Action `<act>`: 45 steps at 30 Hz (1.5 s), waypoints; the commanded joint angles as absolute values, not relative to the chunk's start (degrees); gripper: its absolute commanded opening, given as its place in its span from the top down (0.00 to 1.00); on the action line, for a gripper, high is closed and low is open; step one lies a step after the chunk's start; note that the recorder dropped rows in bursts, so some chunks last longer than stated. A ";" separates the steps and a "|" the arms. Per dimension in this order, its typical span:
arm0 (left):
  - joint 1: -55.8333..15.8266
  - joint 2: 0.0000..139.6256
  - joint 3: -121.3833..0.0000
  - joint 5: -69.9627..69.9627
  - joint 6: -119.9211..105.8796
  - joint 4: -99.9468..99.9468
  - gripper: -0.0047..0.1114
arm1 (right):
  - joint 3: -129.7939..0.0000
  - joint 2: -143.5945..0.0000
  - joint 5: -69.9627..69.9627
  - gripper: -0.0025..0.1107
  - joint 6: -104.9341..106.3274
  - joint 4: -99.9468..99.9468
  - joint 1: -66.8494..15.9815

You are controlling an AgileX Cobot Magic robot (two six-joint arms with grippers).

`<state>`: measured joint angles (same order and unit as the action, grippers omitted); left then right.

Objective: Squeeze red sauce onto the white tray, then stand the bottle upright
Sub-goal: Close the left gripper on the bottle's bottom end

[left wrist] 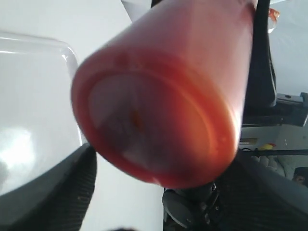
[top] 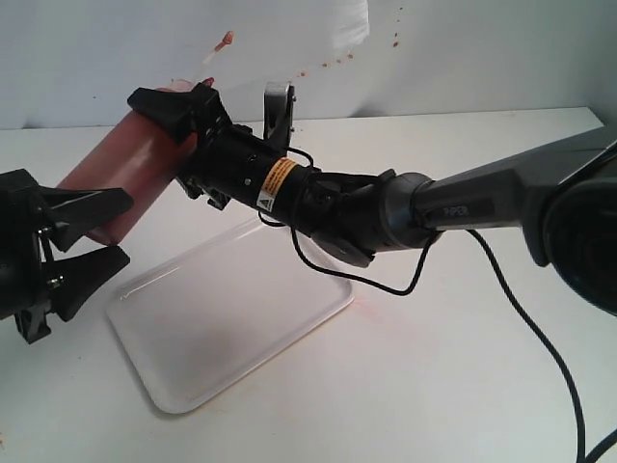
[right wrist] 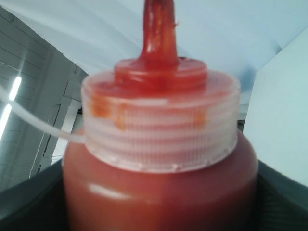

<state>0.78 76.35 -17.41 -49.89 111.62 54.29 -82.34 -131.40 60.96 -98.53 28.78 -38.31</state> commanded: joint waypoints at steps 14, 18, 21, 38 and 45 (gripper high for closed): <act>0.65 76.28 -17.68 -52.68 98.20 22.29 0.41 | -82.80 -130.41 66.85 0.98 -99.23 33.84 -38.90; 0.65 76.28 -17.68 -53.53 97.14 20.41 0.41 | -82.80 -130.41 66.98 0.98 -102.27 34.50 -38.90; 0.65 76.28 -17.68 -59.04 97.14 20.91 0.36 | -82.80 -130.41 66.40 0.98 -103.04 34.83 -38.90; 0.65 76.28 -17.68 -53.82 94.08 18.64 0.18 | -82.80 -130.41 63.73 0.98 -104.16 35.76 -41.33; 0.65 76.28 -17.68 -54.13 94.12 16.58 0.18 | -82.80 -130.41 60.25 0.98 -100.27 35.74 -41.33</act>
